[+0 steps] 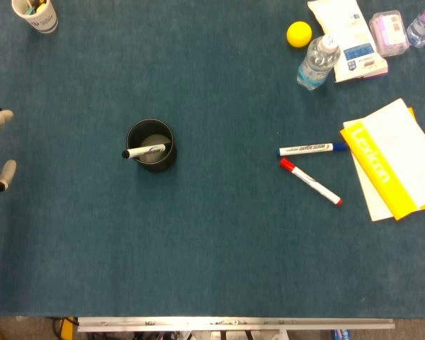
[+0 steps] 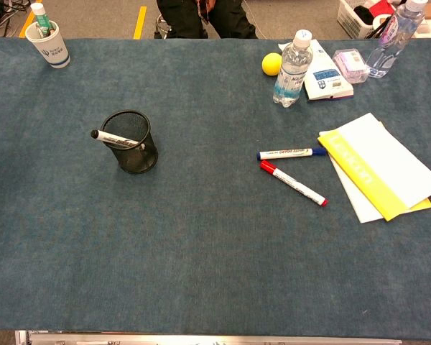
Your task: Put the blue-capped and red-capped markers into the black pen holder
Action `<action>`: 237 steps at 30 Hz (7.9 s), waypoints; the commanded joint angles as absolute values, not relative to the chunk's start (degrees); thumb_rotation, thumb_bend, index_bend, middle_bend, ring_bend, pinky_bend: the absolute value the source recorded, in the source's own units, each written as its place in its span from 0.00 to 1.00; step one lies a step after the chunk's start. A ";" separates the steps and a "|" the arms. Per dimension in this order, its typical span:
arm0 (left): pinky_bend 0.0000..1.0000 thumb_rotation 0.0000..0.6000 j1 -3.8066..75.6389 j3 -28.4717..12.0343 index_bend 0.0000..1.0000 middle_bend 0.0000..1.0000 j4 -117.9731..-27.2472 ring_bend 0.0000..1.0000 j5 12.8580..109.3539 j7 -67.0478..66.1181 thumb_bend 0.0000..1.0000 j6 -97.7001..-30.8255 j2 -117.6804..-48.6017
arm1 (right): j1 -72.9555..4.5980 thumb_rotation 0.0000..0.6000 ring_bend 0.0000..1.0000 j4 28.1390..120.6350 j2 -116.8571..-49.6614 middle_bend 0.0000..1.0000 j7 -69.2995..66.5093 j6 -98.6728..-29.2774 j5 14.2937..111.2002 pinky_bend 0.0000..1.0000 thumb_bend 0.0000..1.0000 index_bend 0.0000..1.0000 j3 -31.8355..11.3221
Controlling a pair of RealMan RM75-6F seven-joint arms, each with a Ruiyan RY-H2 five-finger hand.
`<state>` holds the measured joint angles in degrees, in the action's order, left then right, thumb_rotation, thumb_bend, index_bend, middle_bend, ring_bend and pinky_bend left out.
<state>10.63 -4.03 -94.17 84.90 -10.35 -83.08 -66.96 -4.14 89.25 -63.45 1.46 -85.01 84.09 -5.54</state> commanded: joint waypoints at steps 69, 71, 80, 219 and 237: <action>0.22 1.00 30.53 -0.41 0.04 0.13 -70.74 0.17 89.53 43.53 0.20 -53.77 -81.27 | -3.98 1.00 0.18 94.31 -59.82 0.28 0.95 -88.79 85.89 0.12 0.13 0.31 -6.37; 0.22 1.00 31.05 -0.22 0.04 0.13 -70.39 0.17 89.52 44.55 0.20 -53.31 -81.75 | -3.82 1.00 0.18 94.32 -59.72 0.28 0.92 -89.05 85.89 0.12 0.13 0.31 -6.39; 0.22 0.99 33.48 -0.02 0.04 0.13 -69.85 0.17 89.29 47.84 0.19 -51.51 -83.06 | -3.53 1.00 0.18 94.12 -59.80 0.28 0.60 -89.34 86.05 0.12 0.13 0.31 -6.23; 0.22 0.91 30.27 3.18 0.22 0.35 -87.04 0.30 90.52 43.32 0.17 -61.91 -75.87 | -39.03 1.00 0.18 76.04 -99.72 0.29 42.83 -52.47 62.34 0.21 0.26 0.52 -6.73; 0.22 0.90 30.47 2.78 0.22 0.35 -86.53 0.30 90.04 43.90 0.17 -61.43 -76.25 | -39.65 1.00 0.18 79.85 -97.57 0.33 38.48 -53.52 60.66 0.23 0.29 0.60 -7.92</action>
